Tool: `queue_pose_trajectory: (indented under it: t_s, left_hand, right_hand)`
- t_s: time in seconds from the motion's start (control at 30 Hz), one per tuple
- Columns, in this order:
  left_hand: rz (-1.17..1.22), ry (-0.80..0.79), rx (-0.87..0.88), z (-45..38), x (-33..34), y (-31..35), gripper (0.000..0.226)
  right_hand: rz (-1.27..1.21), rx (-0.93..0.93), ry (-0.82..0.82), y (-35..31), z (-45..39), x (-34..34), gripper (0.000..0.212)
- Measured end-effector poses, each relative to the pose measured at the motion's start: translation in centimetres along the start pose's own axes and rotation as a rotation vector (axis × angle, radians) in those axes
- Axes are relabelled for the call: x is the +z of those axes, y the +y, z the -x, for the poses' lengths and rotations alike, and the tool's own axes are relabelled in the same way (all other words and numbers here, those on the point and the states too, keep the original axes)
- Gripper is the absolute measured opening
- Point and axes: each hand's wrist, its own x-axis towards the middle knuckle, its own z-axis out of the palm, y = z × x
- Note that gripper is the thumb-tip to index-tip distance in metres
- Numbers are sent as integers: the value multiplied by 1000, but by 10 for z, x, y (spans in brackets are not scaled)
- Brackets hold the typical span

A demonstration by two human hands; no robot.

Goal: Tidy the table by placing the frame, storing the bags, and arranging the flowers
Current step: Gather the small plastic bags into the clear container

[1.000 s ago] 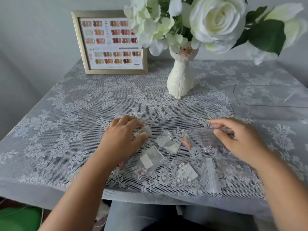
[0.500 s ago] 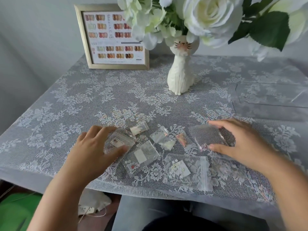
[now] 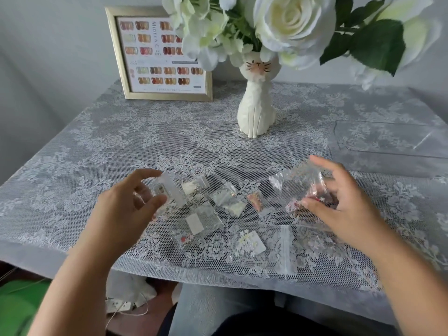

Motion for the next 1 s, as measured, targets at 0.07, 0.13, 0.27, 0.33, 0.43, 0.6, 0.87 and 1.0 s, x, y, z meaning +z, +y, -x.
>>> queue_pose_trajectory:
  t_s: [0.07,0.13,0.27,0.33,0.43,0.6,0.87,1.0]
  left_hand:
    - [35,41,25,0,2,9,34]
    - [64,66,46,-2,5,18,33]
    - [141,48,114,-10,14,42,32]
    - [203,9,151,-16,22,57,32]
    - [224,-82,239,-25,39,86,35]
    - [208,-179,394,-40,76,144,30]
    - [295,-177,565,-86,139,228,13]
    - [329,-121,636,-105,174,263,5]
  right_hand:
    - [-132,4,38,0,0,-7,81]
    - [-193,-4,82,4,1,-13,75]
    - [-230,-29,153,17,2,-25,35]
    - [-250,-45,204,22,3,-31,32]
    - [-292,-33,342,30,6,-44,32]
    - [-401,2,557,40,13,-75,50]
    - [-431,-24,729,53,8,-132,32]
    - [-325,-51,807,61,-2,-148,20]
